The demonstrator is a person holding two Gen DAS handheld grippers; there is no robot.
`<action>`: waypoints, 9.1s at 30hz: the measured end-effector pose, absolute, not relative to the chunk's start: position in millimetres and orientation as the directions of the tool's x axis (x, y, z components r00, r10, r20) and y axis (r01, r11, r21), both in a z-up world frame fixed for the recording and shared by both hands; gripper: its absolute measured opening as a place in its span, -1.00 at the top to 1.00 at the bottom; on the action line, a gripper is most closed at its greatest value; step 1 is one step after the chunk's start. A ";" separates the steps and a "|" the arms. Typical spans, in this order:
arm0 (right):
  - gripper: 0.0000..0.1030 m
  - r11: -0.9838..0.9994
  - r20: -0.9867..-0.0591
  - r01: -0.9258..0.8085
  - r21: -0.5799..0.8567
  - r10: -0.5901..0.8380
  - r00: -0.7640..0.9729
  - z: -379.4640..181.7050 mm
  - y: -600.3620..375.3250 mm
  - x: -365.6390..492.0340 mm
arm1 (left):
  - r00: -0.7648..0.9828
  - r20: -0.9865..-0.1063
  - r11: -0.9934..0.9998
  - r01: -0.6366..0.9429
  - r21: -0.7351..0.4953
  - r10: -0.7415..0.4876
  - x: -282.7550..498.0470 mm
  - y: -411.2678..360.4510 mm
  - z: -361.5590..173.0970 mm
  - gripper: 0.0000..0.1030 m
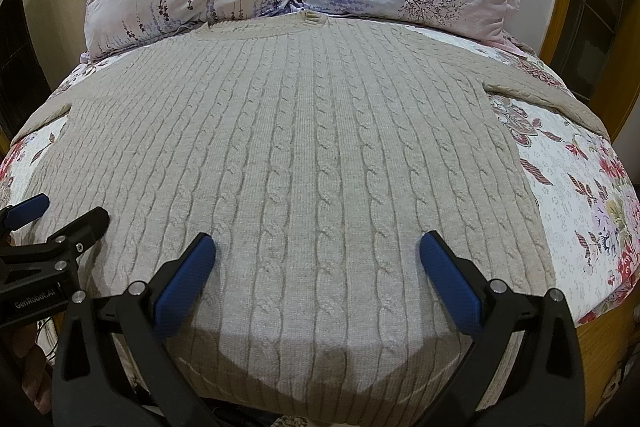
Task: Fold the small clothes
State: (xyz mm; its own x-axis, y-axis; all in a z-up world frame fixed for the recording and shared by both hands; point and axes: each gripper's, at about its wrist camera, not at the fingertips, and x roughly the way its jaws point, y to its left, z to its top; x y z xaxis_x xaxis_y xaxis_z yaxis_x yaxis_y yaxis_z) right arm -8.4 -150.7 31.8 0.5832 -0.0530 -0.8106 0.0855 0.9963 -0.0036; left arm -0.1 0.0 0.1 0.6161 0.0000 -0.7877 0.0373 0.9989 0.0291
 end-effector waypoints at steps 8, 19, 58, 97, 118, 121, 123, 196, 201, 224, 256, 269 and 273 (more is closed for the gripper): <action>-0.97 0.996 -0.810 0.086 -0.004 -0.053 0.583 31.6 -150.7 -8.5 | 0.616 -0.788 0.999 0.037 0.029 0.000 -0.1 0.0 0.1 -0.97; -0.97 0.996 -0.810 0.085 -0.004 -0.053 0.584 31.7 -150.5 -8.2 | 0.613 -0.790 0.999 0.037 0.029 0.000 0.2 0.0 0.1 -0.97; -0.16 0.700 -0.826 0.582 0.413 0.019 0.563 57.5 -435.3 109.5 | 0.724 -0.685 0.983 0.169 0.070 -0.075 83.3 23.6 58.8 -0.97; 0.83 0.928 -0.618 0.148 0.341 0.102 0.780 122.9 -309.1 156.9 | 0.672 -0.616 0.902 0.201 -0.383 -0.411 161.8 53.8 46.1 -0.97; 0.24 0.692 -0.727 0.413 0.592 0.237 0.645 39.3 -323.1 167.6 | 0.514 -0.606 0.756 0.138 -0.640 -0.607 184.4 61.1 18.7 -0.74; 0.58 0.740 -0.763 0.452 0.499 0.127 0.634 45.6 -322.8 173.1 | 0.503 -0.602 0.738 0.115 -0.665 -0.621 186.9 66.6 12.5 -0.64; 0.71 0.803 -0.769 0.435 0.407 0.045 0.637 56.9 -310.4 179.3 | 0.497 -0.594 0.722 0.102 -0.684 -0.633 188.3 71.8 9.0 -0.60; -0.28 0.916 -0.794 0.034 0.400 0.328 0.511 36.7 -184.8 170.9 | 0.746 -0.619 0.588 -0.394 -0.706 -0.244 112.4 326.1 9.8 0.00; -0.28 0.908 -0.790 0.031 0.419 0.347 0.506 33.8 -185.6 164.8 | 0.778 -0.590 0.461 -0.453 -0.763 -0.214 116.2 351.4 -1.4 0.08; -0.28 0.900 -0.764 0.013 0.436 0.363 0.533 39.6 -195.0 158.6 | 0.832 -0.534 0.279 -0.483 -0.830 -0.148 111.8 404.3 -19.8 0.90; -0.29 0.893 -0.732 0.076 0.444 0.312 0.606 54.1 -251.6 140.9 | 0.648 -0.500 0.736 0.143 -0.662 -0.575 204.7 32.1 46.9 0.92; -0.28 0.938 -0.704 -0.092 0.334 0.313 0.638 87.2 -210.7 151.3 | 0.575 -0.554 0.728 0.109 -0.677 -0.602 175.3 61.7 18.0 0.64; -0.24 0.918 -0.673 -0.302 0.256 0.394 0.626 105.1 -150.8 163.2 | 0.692 -0.560 0.784 0.013 -0.621 -0.455 157.2 115.1 19.0 0.64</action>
State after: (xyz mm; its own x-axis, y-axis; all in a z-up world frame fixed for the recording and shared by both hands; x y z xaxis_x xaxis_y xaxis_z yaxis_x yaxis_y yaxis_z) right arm 163.2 -150.8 105.1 0.6264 0.3938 -0.6727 -0.3023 0.9182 0.2561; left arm 157.2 115.1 19.0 0.6920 -0.4551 -0.5604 0.0131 0.7841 -0.6206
